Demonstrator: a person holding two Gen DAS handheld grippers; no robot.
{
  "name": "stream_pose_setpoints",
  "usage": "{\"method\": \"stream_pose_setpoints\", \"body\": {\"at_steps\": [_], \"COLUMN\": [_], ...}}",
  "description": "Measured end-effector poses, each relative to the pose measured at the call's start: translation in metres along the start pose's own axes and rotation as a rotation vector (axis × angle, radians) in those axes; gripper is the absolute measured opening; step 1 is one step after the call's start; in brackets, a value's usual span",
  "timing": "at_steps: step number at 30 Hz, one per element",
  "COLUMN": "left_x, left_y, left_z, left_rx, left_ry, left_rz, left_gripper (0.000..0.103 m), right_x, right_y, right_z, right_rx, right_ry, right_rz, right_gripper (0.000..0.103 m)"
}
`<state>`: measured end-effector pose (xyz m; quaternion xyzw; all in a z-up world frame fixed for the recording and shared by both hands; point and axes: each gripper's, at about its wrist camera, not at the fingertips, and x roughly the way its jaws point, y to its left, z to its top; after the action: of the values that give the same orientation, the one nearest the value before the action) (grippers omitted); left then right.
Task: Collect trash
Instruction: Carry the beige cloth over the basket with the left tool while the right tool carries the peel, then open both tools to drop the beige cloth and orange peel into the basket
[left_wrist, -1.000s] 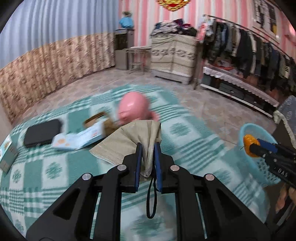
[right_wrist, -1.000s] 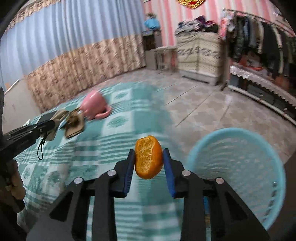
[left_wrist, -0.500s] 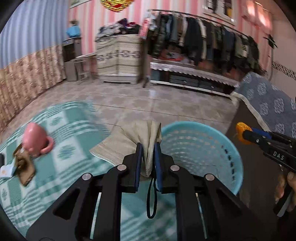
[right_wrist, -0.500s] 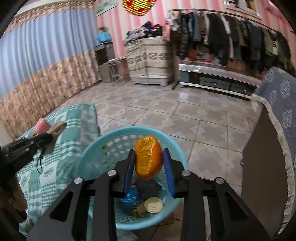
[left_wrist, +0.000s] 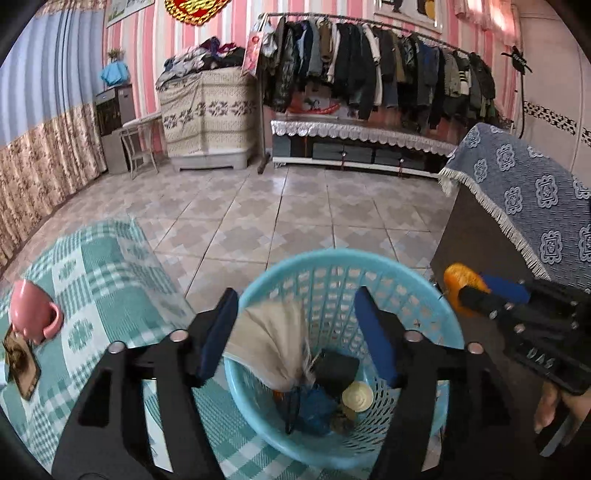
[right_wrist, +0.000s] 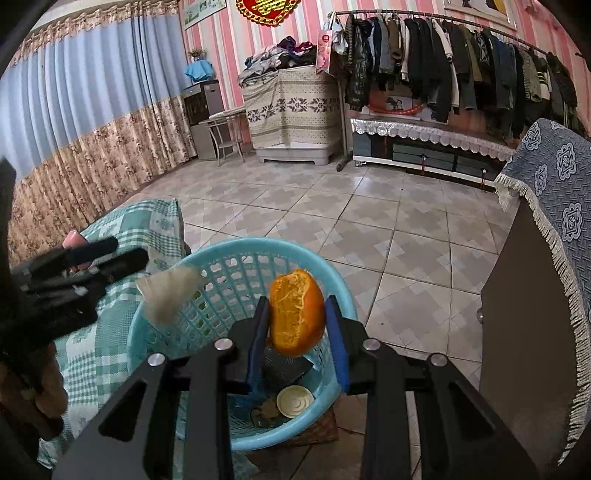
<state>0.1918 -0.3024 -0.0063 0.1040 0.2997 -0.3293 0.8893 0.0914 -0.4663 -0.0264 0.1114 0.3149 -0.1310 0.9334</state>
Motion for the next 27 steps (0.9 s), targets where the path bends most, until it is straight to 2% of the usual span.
{"method": "stream_pose_setpoints", "body": {"at_steps": [5, 8, 14, 21, 27], "left_x": [-0.016, -0.023, -0.040, -0.054, -0.067], "left_y": [0.014, 0.022, 0.044, 0.071, 0.087], "left_z": [0.007, 0.006, -0.002, -0.008, -0.018], "left_rx": [-0.018, -0.009, -0.032, -0.100, -0.108], "left_ry": [-0.046, -0.072, -0.090, -0.097, -0.095], "left_rz": [0.033, 0.104, 0.167, 0.196, 0.236], "left_gripper": [0.088, 0.094, 0.097, 0.097, 0.097], "right_x": [0.000, 0.002, 0.008, 0.027, 0.044], "right_y": [-0.005, -0.005, 0.011, 0.041, 0.051], "right_z": [-0.003, -0.004, -0.004, 0.000, -0.004], "right_rx": [0.026, 0.032, 0.014, 0.013, 0.052], "right_ry": [-0.001, 0.003, 0.003, 0.010, 0.048], "right_rz": [-0.002, -0.008, -0.018, 0.000, 0.012], "right_gripper": [0.031, 0.031, 0.032, 0.033, 0.043]}}
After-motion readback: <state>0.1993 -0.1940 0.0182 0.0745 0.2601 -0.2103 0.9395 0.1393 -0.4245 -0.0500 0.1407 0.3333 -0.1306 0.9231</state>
